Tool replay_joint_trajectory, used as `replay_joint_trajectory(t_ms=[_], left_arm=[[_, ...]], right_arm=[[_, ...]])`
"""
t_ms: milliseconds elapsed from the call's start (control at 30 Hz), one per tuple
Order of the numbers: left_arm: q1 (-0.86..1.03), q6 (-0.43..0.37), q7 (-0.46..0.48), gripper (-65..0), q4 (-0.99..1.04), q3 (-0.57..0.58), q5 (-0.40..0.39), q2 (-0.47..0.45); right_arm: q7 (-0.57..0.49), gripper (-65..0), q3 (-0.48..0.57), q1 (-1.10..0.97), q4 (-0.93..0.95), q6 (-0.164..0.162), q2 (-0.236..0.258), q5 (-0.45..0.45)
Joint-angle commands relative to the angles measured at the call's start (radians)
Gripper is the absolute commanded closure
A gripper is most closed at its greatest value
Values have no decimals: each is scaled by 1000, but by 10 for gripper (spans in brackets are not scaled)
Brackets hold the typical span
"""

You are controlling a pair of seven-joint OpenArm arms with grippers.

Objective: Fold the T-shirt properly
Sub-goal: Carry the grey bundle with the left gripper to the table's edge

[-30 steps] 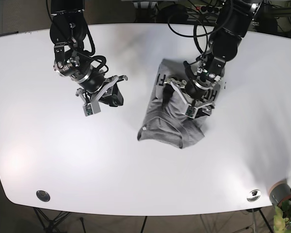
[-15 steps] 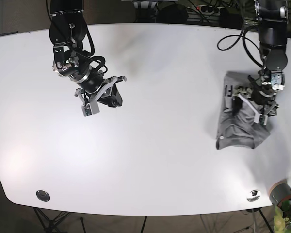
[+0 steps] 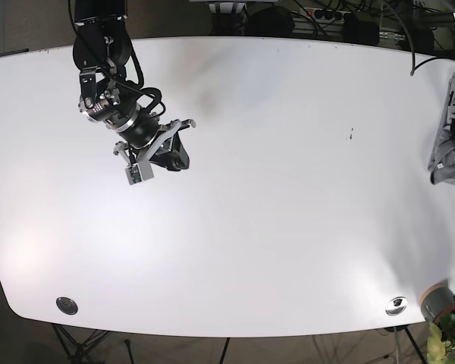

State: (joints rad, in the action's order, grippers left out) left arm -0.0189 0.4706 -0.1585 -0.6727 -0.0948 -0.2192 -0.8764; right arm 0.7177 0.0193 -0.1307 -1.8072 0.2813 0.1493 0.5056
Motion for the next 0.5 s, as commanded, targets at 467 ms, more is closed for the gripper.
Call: replay_joint_trajectory(t_ms=[467], left_arm=[[98, 112, -3, -533, -404, -247, 2, 9]], right_arm=[[-20, -81, -9, 22, -45, 5, 14, 15]])
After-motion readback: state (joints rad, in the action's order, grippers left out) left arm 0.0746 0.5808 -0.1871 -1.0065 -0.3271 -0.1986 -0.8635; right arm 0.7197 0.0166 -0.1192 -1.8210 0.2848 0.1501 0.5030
